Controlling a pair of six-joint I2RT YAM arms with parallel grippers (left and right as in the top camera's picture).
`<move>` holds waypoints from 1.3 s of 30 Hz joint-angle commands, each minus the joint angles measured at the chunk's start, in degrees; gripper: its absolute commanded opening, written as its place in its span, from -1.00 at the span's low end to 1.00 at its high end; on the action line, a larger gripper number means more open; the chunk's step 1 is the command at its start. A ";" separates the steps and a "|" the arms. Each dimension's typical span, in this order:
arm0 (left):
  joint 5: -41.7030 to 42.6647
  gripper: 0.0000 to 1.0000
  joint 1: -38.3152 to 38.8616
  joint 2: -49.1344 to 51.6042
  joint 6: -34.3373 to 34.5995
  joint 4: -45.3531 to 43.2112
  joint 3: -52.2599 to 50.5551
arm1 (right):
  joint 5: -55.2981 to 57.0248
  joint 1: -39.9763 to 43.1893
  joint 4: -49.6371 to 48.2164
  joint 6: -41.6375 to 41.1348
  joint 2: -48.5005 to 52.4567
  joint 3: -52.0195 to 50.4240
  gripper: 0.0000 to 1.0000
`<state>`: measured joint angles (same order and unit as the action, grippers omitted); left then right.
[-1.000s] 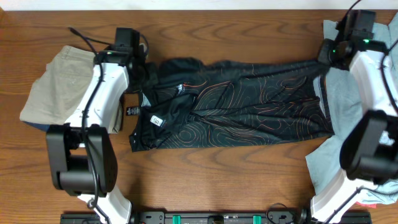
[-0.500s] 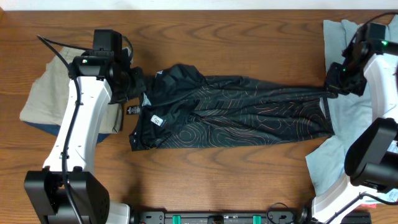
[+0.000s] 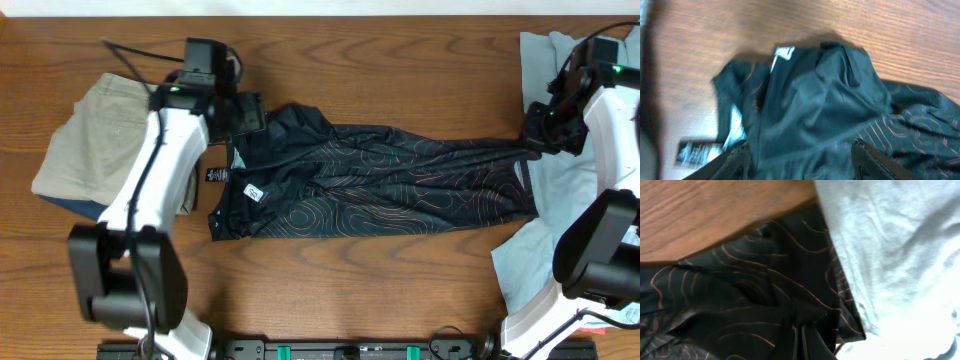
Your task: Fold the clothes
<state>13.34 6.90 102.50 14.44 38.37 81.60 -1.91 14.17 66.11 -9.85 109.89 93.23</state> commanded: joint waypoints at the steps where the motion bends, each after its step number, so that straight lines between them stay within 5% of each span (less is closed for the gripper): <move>1: -0.31 0.33 0.44 5.42 -2.73 -4.24 -0.85 | -0.24 -1.09 -0.13 -0.17 -0.15 -0.02 -0.95; 12: -0.31 0.30 1.22 15.50 -6.49 -17.38 -0.85 | -0.04 -1.11 -0.46 -0.17 -0.15 -0.02 -0.93; 17: -0.31 -0.09 2.67 17.84 -6.51 -17.27 -0.85 | -0.02 -1.11 -1.07 -0.17 -0.15 -0.02 -0.93; 23: -0.33 -0.88 3.21 16.96 -6.49 -16.96 -0.81 | 0.00 -1.11 -1.60 -0.20 -0.15 -0.02 -0.94; 32: -0.98 -0.88 -0.07 6.03 -6.45 -15.06 -0.74 | 0.61 -1.07 -1.62 -0.20 -0.15 -0.02 -0.96; 39: -1.36 -0.88 -5.07 -4.26 -5.25 -4.68 -0.74 | 0.63 -1.07 -0.92 -0.17 -0.15 -0.02 -0.96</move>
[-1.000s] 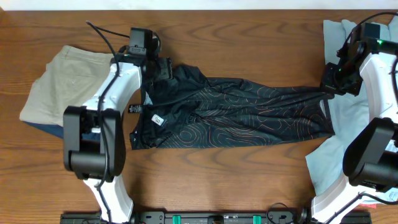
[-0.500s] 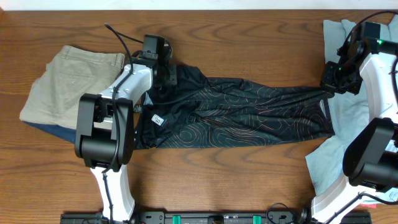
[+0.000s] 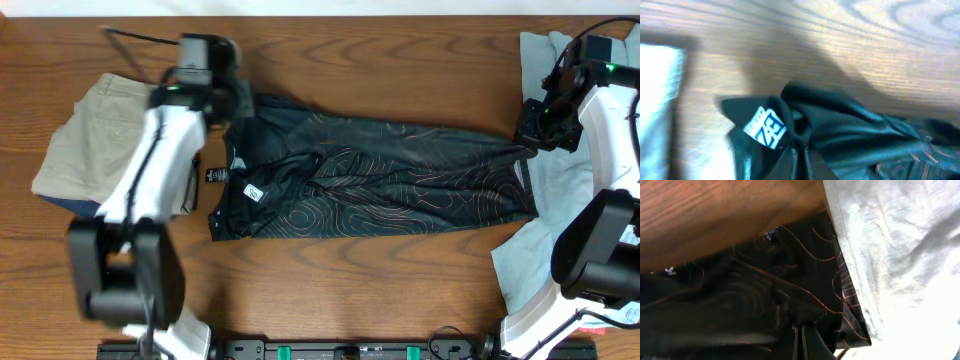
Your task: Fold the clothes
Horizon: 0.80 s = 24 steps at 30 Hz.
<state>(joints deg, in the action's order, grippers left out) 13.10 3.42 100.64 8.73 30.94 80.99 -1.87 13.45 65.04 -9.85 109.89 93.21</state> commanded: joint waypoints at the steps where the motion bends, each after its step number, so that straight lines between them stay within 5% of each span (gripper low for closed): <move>1: -1.11 -0.88 -1.90 -3.50 0.83 5.22 -0.13 | 0.61 -0.35 0.33 -0.17 -0.15 -0.02 -0.95; 13: -1.09 -0.88 -1.97 -6.73 0.96 29.31 -0.13 | 3.85 -0.33 3.72 -0.17 -0.15 -0.24 -0.96; 24: 3.15 -0.88 -2.01 -19.96 1.44 36.33 -0.13 | 3.82 -0.39 4.61 -0.13 -0.15 -0.26 -0.97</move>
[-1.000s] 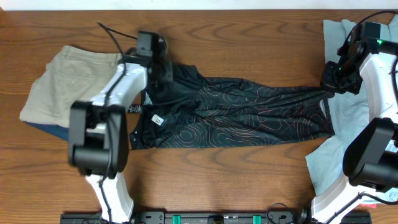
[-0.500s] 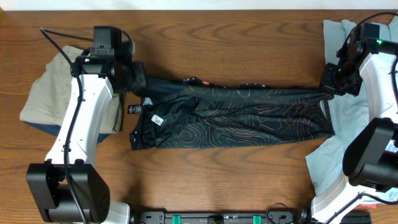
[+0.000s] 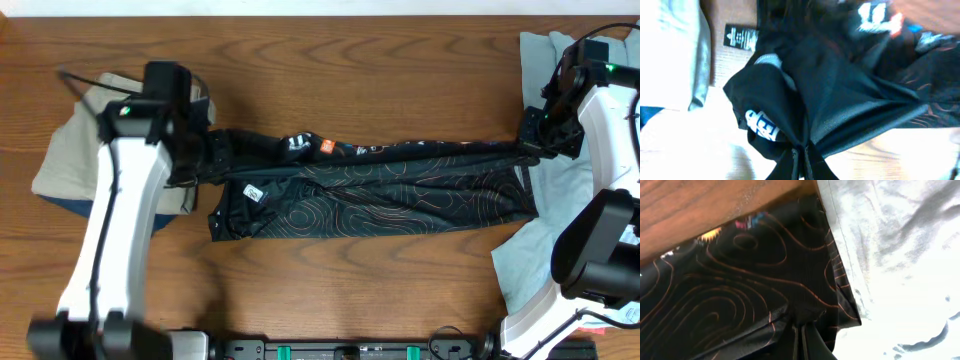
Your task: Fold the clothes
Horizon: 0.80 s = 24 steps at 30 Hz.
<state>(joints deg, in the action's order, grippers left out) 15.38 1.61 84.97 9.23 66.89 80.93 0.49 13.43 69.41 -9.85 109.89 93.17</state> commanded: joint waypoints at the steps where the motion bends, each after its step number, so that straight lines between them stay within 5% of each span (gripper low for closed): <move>1: 0.87 -0.88 -0.20 -5.46 0.94 0.33 -0.07 | 1.46 -0.37 0.31 -0.13 -0.15 -0.24 -0.97; 24: 2.01 -0.88 4.07 -6.80 2.45 13.44 -0.20 | 8.59 1.22 9.64 -0.39 -0.13 -0.35 -0.97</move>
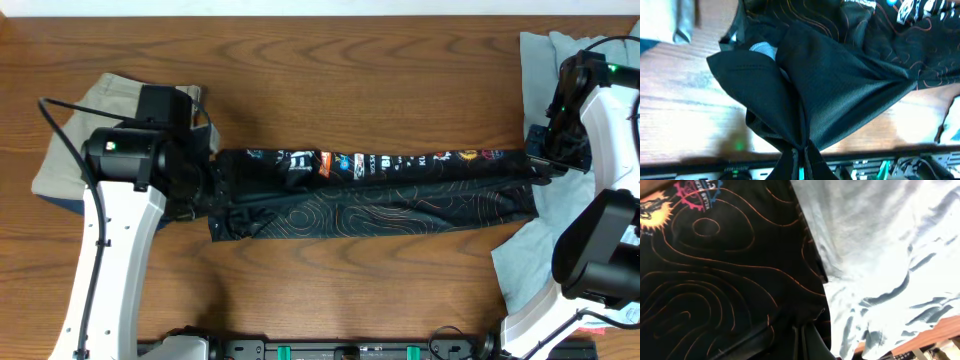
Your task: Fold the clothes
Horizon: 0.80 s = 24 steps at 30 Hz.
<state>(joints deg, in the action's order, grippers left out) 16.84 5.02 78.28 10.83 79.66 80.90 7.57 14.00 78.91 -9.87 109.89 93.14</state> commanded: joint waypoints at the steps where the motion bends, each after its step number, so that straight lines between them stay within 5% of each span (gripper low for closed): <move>1: 0.50 -0.88 0.81 -0.11 0.85 0.57 -0.17 | 1.18 0.52 0.13 -0.37 -0.13 -0.33 -0.96; 14: -3.85 -0.88 0.81 2.56 0.83 -21.20 -2.78 | -0.42 -0.37 -6.73 -0.35 -0.11 -0.66 -0.94; 24: -3.78 -0.87 2.82 18.23 0.81 -30.18 -4.83 | -0.52 -2.05 -15.19 -0.33 -0.11 -7.80 -0.91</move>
<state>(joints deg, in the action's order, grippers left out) 14.00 6.81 93.03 11.75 50.39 76.53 6.90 13.37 65.17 -9.87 109.89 88.09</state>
